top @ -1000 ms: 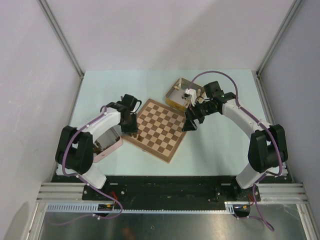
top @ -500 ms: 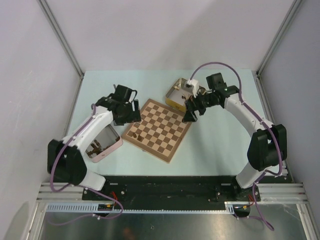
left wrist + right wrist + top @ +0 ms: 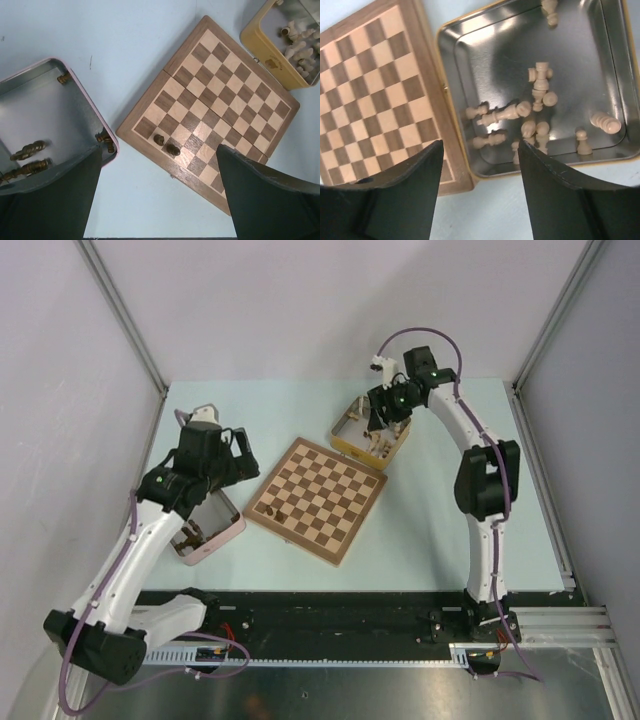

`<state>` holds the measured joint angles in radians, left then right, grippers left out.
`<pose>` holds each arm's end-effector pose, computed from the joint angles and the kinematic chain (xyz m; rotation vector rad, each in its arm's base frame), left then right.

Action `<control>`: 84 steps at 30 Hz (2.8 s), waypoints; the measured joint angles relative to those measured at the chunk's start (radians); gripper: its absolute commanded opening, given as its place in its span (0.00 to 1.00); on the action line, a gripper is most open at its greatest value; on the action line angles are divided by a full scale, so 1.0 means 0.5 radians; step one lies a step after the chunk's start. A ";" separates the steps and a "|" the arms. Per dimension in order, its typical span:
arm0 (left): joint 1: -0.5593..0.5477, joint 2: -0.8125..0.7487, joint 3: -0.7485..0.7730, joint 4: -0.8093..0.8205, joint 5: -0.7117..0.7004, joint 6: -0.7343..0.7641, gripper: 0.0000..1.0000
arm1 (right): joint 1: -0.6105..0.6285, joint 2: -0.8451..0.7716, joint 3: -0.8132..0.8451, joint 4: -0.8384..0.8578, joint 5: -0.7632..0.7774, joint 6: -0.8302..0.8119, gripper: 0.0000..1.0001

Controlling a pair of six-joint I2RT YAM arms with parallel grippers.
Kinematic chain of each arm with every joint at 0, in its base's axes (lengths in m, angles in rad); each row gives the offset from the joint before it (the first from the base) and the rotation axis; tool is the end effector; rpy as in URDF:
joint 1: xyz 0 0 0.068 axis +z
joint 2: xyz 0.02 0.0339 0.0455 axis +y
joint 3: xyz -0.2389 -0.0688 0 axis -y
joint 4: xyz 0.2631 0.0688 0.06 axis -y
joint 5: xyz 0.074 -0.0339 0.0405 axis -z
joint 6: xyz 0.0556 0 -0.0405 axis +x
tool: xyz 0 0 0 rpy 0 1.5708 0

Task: Set up the chess pieces on the board

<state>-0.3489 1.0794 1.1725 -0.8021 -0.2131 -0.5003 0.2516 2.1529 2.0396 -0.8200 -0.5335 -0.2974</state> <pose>0.2494 -0.0782 0.3248 -0.2825 2.2514 -0.2083 0.4695 0.1499 0.2450 -0.8668 2.2721 0.6434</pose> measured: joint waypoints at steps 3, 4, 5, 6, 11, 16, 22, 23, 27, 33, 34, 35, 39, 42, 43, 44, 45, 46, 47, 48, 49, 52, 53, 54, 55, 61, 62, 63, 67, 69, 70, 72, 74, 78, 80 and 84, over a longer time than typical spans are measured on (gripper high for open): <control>0.005 -0.085 -0.111 0.018 -0.005 -0.018 1.00 | -0.002 0.247 0.274 -0.095 0.074 -0.029 0.56; 0.006 -0.110 -0.155 0.023 -0.005 -0.032 1.00 | -0.001 0.294 0.321 -0.105 0.093 -0.041 0.53; 0.007 -0.126 -0.185 0.021 -0.005 -0.042 1.00 | 0.001 0.339 0.356 -0.121 0.115 -0.055 0.50; 0.009 -0.141 -0.217 0.021 -0.005 -0.052 1.00 | 0.004 0.369 0.374 -0.139 0.131 -0.072 0.49; 0.016 -0.175 -0.291 0.027 -0.004 -0.092 1.00 | 0.007 0.471 0.433 -0.204 0.188 -0.120 0.45; 0.019 -0.188 -0.292 0.042 -0.004 -0.102 1.00 | 0.006 0.536 0.490 -0.208 0.200 -0.135 0.47; 0.021 -0.192 -0.292 0.054 0.001 -0.121 1.00 | 0.007 0.603 0.539 -0.205 0.200 -0.140 0.48; 0.021 -0.192 -0.292 0.058 0.005 -0.122 1.00 | 0.007 0.611 0.546 -0.206 0.200 -0.140 0.48; 0.022 -0.192 -0.294 0.062 0.012 -0.137 1.00 | 0.007 0.640 0.563 -0.204 0.201 -0.140 0.48; 0.022 -0.192 -0.305 0.068 0.015 -0.145 1.00 | 0.007 0.696 0.590 -0.202 0.202 -0.140 0.47; 0.022 -0.192 -0.305 0.068 0.017 -0.148 1.00 | 0.007 0.702 0.590 -0.202 0.202 -0.140 0.47; 0.022 -0.192 -0.305 0.068 0.018 -0.151 1.00 | 0.008 0.709 0.591 -0.202 0.202 -0.140 0.47; 0.022 -0.196 -0.320 0.074 0.021 -0.153 1.00 | 0.008 0.727 0.598 -0.202 0.208 -0.140 0.46; 0.023 -0.197 -0.327 0.074 0.028 -0.155 1.00 | 0.012 0.734 0.616 -0.198 0.208 -0.142 0.43; 0.022 -0.198 -0.327 0.074 0.029 -0.155 1.00 | 0.014 0.734 0.620 -0.195 0.208 -0.143 0.40; 0.022 -0.198 -0.327 0.074 0.029 -0.156 1.00 | 0.016 0.735 0.623 -0.192 0.208 -0.144 0.37; 0.022 -0.200 -0.327 0.075 0.029 -0.156 1.00 | 0.018 0.735 0.623 -0.188 0.207 -0.147 0.35; 0.023 -0.201 -0.327 0.075 0.029 -0.156 1.00 | 0.020 0.735 0.623 -0.185 0.207 -0.148 0.30; 0.023 -0.201 -0.327 0.075 0.029 -0.156 1.00 | 0.021 0.735 0.623 -0.182 0.208 -0.151 0.27; 0.022 -0.202 -0.327 0.075 0.029 -0.157 1.00 | 0.023 0.736 0.623 -0.179 0.207 -0.156 0.26; 0.022 -0.203 -0.327 0.075 0.029 -0.157 1.00 | 0.025 0.736 0.623 -0.179 0.207 -0.159 0.22; 0.023 -0.205 -0.327 0.075 0.030 -0.157 1.00 | 0.027 0.736 0.623 -0.178 0.207 -0.166 0.14; 0.023 -0.207 -0.327 0.075 0.030 -0.158 1.00 | 0.027 0.736 0.623 -0.176 0.207 -0.169 0.13; 0.023 -0.211 -0.327 0.075 0.030 -0.158 1.00 | 0.027 0.736 0.623 -0.174 0.204 -0.177 0.12; 0.022 -0.213 -0.327 0.075 0.030 -0.158 1.00 | 0.027 0.736 0.624 -0.171 0.200 -0.183 0.10; 0.023 -0.240 -0.327 0.075 0.030 -0.159 1.00 | 0.006 0.715 0.626 -0.158 0.182 -0.200 0.07; 0.023 -0.243 -0.327 0.075 0.030 -0.159 1.00 | 0.003 0.703 0.623 -0.153 0.176 -0.200 0.07; 0.022 -0.245 -0.327 0.075 0.031 -0.159 1.00 | -0.002 0.678 0.609 -0.143 0.167 -0.199 0.07; 0.023 -0.253 -0.327 0.075 0.031 -0.159 1.00 | -0.019 0.514 0.534 -0.124 0.127 -0.200 0.06; 0.022 -0.254 -0.327 0.075 0.032 -0.159 1.00 | -0.025 0.416 0.513 -0.121 0.095 -0.202 0.06; 0.023 -0.257 -0.327 0.075 0.034 -0.159 1.00 | -0.028 0.364 0.494 -0.113 0.081 -0.205 0.06; 0.023 -0.268 -0.330 0.076 0.037 -0.159 1.00 | -0.027 0.258 0.431 -0.101 0.063 -0.216 0.05; 0.023 -0.285 -0.337 0.079 0.047 -0.159 1.00 | -0.019 0.148 0.341 -0.073 0.052 -0.240 0.05; 0.024 -0.325 -0.370 0.083 0.066 -0.171 1.00 | 0.004 -0.038 0.140 -0.064 0.005 -0.287 0.05; 0.024 -0.341 -0.388 0.087 0.067 -0.175 1.00 | 0.031 -0.140 -0.015 -0.065 -0.017 -0.320 0.05; 0.024 -0.372 -0.419 0.090 0.069 -0.189 1.00 | 0.135 -0.385 -0.462 -0.027 -0.004 -0.381 0.05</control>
<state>-0.3370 0.8936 0.9630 -0.7570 -0.1783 -0.5949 0.3191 1.9602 1.8088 -0.8333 -0.5354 -0.4877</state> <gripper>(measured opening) 0.996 0.118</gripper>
